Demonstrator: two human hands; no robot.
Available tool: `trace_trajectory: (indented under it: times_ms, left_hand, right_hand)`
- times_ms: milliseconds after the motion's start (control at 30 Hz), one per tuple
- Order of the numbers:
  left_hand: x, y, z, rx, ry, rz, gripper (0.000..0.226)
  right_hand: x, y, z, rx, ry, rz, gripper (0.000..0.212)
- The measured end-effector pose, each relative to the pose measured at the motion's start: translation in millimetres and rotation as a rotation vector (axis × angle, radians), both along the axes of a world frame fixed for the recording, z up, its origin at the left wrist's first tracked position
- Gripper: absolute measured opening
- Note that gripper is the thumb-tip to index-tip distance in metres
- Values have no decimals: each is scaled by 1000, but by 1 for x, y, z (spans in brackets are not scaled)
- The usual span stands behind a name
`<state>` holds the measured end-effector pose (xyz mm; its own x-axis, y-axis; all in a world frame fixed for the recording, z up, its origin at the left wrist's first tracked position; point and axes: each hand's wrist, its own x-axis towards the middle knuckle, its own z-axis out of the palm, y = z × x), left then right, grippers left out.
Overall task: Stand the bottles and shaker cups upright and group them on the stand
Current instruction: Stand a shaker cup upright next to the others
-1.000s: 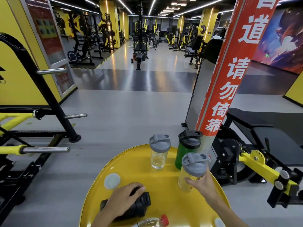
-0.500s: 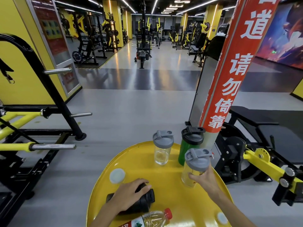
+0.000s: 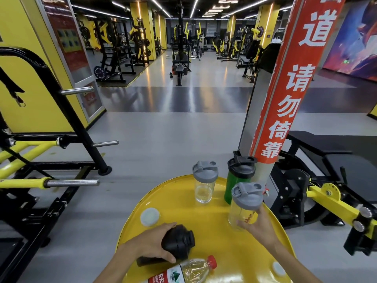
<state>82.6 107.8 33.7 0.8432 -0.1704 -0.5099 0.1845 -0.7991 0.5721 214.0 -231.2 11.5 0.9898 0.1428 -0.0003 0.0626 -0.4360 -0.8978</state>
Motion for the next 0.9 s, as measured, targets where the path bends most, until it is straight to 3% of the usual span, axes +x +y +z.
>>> trace_trajectory:
  times_ms: [267, 367, 467, 533, 733, 900]
  left_hand:
    - [3, -8, -9, 30, -145, 47, 89]
    - [4, -10, -11, 38, -197, 60, 85]
    - [7, -9, -11, 26, -237, 101, 88]
    - [10, -7, -7, 12, -263, 142, 87]
    - [27, 8, 13, -35, -383, 252, 87]
    - [50, 34, 27, -175, -427, 403, 87]
  right_hand:
    - [-22, 0, -18, -230, 114, -104, 100]
    - [-25, 4, -20, -289, 203, -113, 78]
    - [-25, 12, -9, -318, 293, 60, 42]
    - [-28, 22, 8, -312, 356, 162, 40]
    - [-23, 52, 44, -123, 222, 320, 25]
    - [-19, 71, 65, -90, 100, 333, 17]
